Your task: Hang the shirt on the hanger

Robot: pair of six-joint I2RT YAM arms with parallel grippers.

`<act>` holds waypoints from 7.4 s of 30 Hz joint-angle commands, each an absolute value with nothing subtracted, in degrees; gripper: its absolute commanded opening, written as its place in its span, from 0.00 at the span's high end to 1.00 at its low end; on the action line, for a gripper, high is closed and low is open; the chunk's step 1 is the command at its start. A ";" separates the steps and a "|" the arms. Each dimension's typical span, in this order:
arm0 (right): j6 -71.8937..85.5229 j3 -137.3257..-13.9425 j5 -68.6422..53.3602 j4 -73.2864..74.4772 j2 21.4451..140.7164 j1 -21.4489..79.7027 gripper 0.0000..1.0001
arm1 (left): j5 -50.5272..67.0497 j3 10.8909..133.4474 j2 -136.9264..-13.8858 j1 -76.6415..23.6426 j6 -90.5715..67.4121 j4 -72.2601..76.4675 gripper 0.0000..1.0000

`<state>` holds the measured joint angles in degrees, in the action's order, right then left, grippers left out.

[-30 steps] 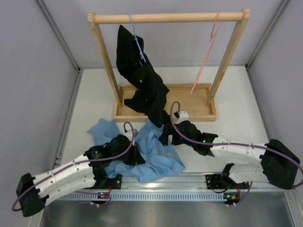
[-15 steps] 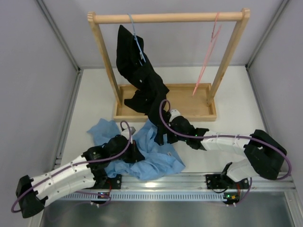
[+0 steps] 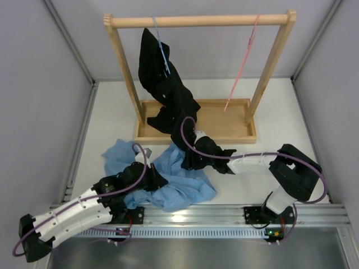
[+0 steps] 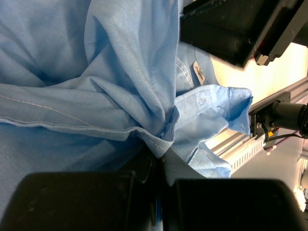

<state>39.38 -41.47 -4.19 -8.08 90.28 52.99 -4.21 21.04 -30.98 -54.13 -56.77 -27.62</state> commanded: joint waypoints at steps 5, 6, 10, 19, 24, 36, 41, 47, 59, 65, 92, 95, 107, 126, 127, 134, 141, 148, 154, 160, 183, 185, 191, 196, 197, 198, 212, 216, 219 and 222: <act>42.01 -39.03 -1.42 -20.64 88.16 53.96 1.00 | -7.38 22.15 -30.50 -54.32 -57.48 -29.79 0.99; 42.19 -37.28 -1.15 -21.70 87.55 53.88 1.00 | -7.47 22.32 -30.15 -54.32 -57.48 -29.97 0.96; 42.80 -34.72 -0.18 -23.90 84.56 54.14 1.00 | -7.73 22.94 -28.74 -54.32 -57.39 -30.41 0.84; 38.34 -30.24 6.94 -18.99 72.08 55.72 1.00 | -7.21 28.73 -29.79 -54.32 -53.28 -34.10 0.02; 32.79 -28.48 7.99 -15.83 65.49 60.28 1.00 | -5.98 39.18 -34.88 -54.32 -46.51 -34.37 0.02; 32.78 -23.56 7.47 -10.20 55.55 65.39 1.00 | -13.79 58.71 -64.50 -54.40 -32.79 -35.16 0.02; 30.41 -22.94 5.54 -8.53 50.81 66.71 1.00 | -14.42 57.04 -63.91 -54.40 -27.08 -34.28 0.02; 30.15 -21.53 3.17 -7.73 46.15 67.15 1.00 | -8.44 53.18 -59.68 -54.32 -22.15 -28.92 0.07; 28.83 -23.29 1.32 -6.06 43.60 67.68 1.00 | -6.94 50.19 -67.50 -54.40 -23.03 -19.88 0.62; 28.92 -23.03 3.42 -4.58 42.63 67.76 0.91 | -9.67 50.80 -63.03 -54.40 -25.49 -18.37 1.00; 17.49 -29.71 8.71 12.04 37.43 65.13 0.27 | 6.94 39.73 -28.66 -54.58 -25.23 -8.53 1.00; 16.18 -29.71 8.09 11.60 37.97 64.95 0.23 | 8.52 39.64 -26.64 -54.58 -24.44 -8.61 1.00; 6.42 -33.66 -7.19 10.28 37.60 62.41 0.11 | 22.32 40.25 -24.88 -54.58 -20.22 -8.61 1.00; 8.35 -42.16 -4.94 20.72 40.16 61.79 1.00 | 1.78 41.83 -25.39 -54.58 -20.74 -14.67 0.02; 8.78 -43.49 -3.09 25.27 40.25 61.79 1.00 | 0.80 42.27 -26.79 -54.49 -20.83 -16.07 0.02; 9.76 -53.60 7.27 43.82 42.71 61.87 1.00 | -1.85 52.89 -33.74 -54.58 -17.94 -22.32 0.02; 4.33 -61.43 2.83 51.23 45.88 64.24 1.00 | -5.53 70.37 -49.20 -54.58 -9.16 -31.10 0.02; 0.53 -65.74 -2.10 56.50 46.76 67.15 1.00 | 15.72 78.65 -60.09 -54.58 -0.97 -31.72 0.02; -2.90 -67.85 -4.74 57.92 45.62 68.29 1.00 | 26.35 87.70 -70.82 -54.58 10.18 -38.57 0.02; -5.01 -66.71 -11.68 56.52 41.76 68.47 1.00 | 30.84 88.07 -73.74 -54.58 21.70 -42.10 0.02; -2.20 -66.53 6.47 55.46 34.81 68.38 1.00 | 36.58 106.34 -89.83 -52.82 29.28 -63.81 0.98; -0.45 -67.67 17.85 55.46 34.89 68.38 1.00 | 26.09 106.61 -88.25 -52.82 23.86 -60.66 1.00; 5.35 -80.11 45.37 55.46 41.12 68.38 1.00 | 1.16 117.13 -87.89 -53.70 7.25 -48.17 1.00; 2.99 -100.23 58.43 54.85 50.60 68.38 1.00 | -28.78 122.20 -84.04 -70.07 6.32 -31.98 1.00; 1.16 -102.37 58.97 54.41 51.67 68.38 1.00 | -32.22 119.30 -82.54 -72.57 8.68 -27.38 1.00; 0.62 -103.96 58.63 54.32 52.55 68.38 1.00 | -38.26 116.05 -79.31 -75.12 9.22 -22.81 1.00; 26.08 -65.59 50.37 57.83 37.10 68.20 1.00 | -65.62 77.07 -84.81 -81.31 -23.01 -6.30 1.00; 28.65 -61.26 48.43 57.83 36.56 68.20 1.00 | -55.73 76.20 -85.08 -73.58 -28.65 -8.44 1.00; 28.21 -60.21 48.51 57.92 38.57 68.03 1.00 | -53.02 74.71 -83.85 -72.33 -26.56 -7.56 1.00; 28.04 -61.17 52.55 58.01 38.94 66.54 1.00 | -42.16 73.05 -82.63 -72.42 -22.33 -5.81 0.89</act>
